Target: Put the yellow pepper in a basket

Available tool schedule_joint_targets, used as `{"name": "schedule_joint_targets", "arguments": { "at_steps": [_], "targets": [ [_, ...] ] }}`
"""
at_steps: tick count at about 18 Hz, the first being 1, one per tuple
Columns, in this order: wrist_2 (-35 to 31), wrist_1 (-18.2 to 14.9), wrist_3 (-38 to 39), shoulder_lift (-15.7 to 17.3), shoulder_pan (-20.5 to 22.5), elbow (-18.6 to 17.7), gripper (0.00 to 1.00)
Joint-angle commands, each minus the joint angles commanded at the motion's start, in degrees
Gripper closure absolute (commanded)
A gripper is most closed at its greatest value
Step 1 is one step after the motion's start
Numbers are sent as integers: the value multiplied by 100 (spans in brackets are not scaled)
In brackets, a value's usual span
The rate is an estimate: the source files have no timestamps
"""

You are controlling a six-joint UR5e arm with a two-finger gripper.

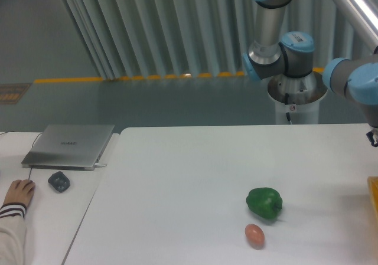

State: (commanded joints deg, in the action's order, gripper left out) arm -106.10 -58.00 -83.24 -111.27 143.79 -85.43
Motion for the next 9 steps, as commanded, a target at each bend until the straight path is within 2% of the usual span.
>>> {"name": "schedule_joint_targets", "arguments": {
  "at_steps": [2, 5, 9],
  "targets": [
    [169, -359, 106, 61, -9, -18, 0],
    [484, -702, 97, 105, -106, -53, 0],
    [1476, -1194, 88, 368, -79, -53, 0]
  ]
}}
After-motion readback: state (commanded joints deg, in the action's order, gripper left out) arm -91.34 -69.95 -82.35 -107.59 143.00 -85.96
